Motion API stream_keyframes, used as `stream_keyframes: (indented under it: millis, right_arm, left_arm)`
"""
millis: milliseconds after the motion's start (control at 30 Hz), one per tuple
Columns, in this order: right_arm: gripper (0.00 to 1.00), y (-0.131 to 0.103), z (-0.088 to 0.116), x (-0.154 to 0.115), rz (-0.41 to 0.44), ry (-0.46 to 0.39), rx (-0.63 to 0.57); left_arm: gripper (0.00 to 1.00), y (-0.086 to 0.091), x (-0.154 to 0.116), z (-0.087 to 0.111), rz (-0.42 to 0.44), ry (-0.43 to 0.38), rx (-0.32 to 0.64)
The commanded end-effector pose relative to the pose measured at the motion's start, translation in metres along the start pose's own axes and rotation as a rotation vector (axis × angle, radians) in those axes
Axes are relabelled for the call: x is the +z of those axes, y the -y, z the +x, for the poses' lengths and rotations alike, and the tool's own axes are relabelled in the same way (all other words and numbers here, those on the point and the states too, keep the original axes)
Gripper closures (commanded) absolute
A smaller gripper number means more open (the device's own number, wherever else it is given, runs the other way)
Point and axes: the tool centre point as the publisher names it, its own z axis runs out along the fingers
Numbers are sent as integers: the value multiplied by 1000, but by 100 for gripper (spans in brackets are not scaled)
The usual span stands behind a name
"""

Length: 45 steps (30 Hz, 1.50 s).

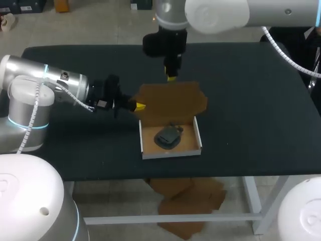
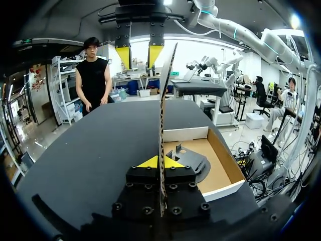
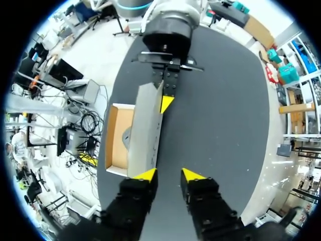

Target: Assemble the packaging by folding the flat box into shape, placing the metal phone stand inside, and closing the box properly

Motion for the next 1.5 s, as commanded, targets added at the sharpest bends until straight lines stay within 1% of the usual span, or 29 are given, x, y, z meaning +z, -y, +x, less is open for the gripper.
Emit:
stream_keyframes:
  millis: [33,467,700,900,933,1100,1500]
  right_arm:
    - [65,-2,7,-2,4,10,0]
    - [65,-8,20,2,14,9,0]
    - [65,-8,26,4,4,9,6]
    - [65,-8,26,4,4,9,6]
    - [64,-11,31,8,11,11,18]
    - [64,-13,35,10,11,8,22]
    - [64,-13,35,20,13,-9,36]
  left_arm:
    - [100,0,0,0,1,0,1]
    - [100,0,0,0,1,0,1]
    - [100,0,0,0,1,0,1]
    - [100,0,0,0,1,0,1]
    - [100,0,0,0,1,0,1]
    - [100,0,0,0,1,0,1]
    - [100,0,0,0,1,0,1]
